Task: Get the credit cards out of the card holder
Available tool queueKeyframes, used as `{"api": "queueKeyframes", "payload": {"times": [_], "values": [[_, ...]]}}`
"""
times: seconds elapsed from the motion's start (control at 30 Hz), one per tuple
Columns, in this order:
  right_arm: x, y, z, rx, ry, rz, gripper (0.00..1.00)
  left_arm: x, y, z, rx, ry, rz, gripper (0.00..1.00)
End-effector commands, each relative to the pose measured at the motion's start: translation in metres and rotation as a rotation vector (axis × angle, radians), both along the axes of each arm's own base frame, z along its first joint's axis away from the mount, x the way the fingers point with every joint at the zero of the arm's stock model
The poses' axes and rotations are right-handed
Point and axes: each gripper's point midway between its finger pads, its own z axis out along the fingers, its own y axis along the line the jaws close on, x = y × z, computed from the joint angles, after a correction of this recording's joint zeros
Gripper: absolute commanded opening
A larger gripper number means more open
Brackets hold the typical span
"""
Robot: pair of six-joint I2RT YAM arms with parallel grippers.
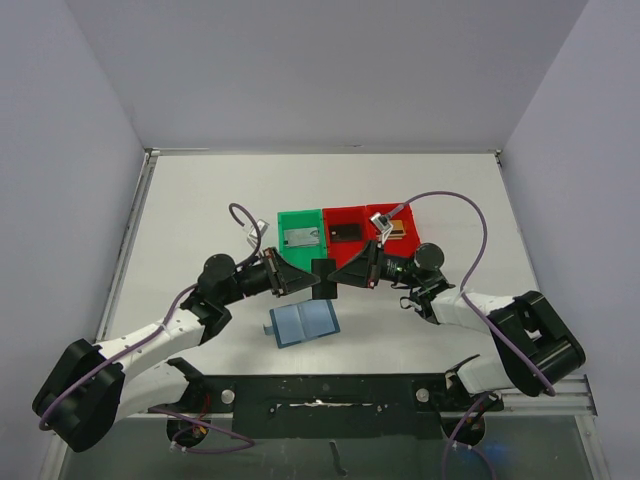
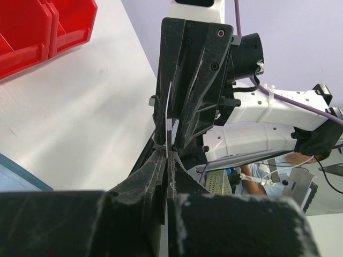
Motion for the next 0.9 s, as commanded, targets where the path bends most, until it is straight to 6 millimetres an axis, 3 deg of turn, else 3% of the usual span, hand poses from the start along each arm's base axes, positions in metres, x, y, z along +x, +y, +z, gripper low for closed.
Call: {"api": "queueKeyframes", "payload": {"times": [0.0, 0.13, 0.2, 0.27, 0.4, 0.5, 0.7, 0.87], "values": [[-0.003, 0.001, 0.019, 0.052, -0.087, 0.024, 0.14, 0.006, 0.000, 0.040, -0.086, -0.106, 0.014, 0.00], [-0.003, 0.000, 0.022, 0.066, -0.092, 0.022, 0.00, 0.004, -0.001, 0.040, -0.088, -0.099, -0.001, 0.00], [-0.002, 0.000, 0.023, 0.067, -0.092, 0.011, 0.00, 0.003, -0.002, 0.040, -0.084, -0.099, -0.010, 0.00], [-0.001, 0.000, 0.022, 0.060, -0.093, 0.000, 0.00, 0.005, -0.002, 0.036, -0.064, -0.085, -0.002, 0.12], [0.004, -0.003, 0.017, 0.022, -0.093, -0.041, 0.00, 0.010, 0.001, 0.032, -0.015, -0.081, 0.031, 0.51], [0.012, -0.006, 0.010, -0.050, -0.109, -0.098, 0.00, 0.013, 0.006, 0.027, 0.038, -0.082, 0.066, 0.66], [0.023, -0.018, 0.002, -0.154, -0.125, -0.207, 0.00, 0.023, 0.021, 0.016, 0.159, -0.081, 0.164, 0.69], [0.035, -0.035, 0.008, -0.195, -0.161, -0.332, 0.00, 0.036, 0.045, 0.008, 0.322, -0.081, 0.289, 0.70]]}}
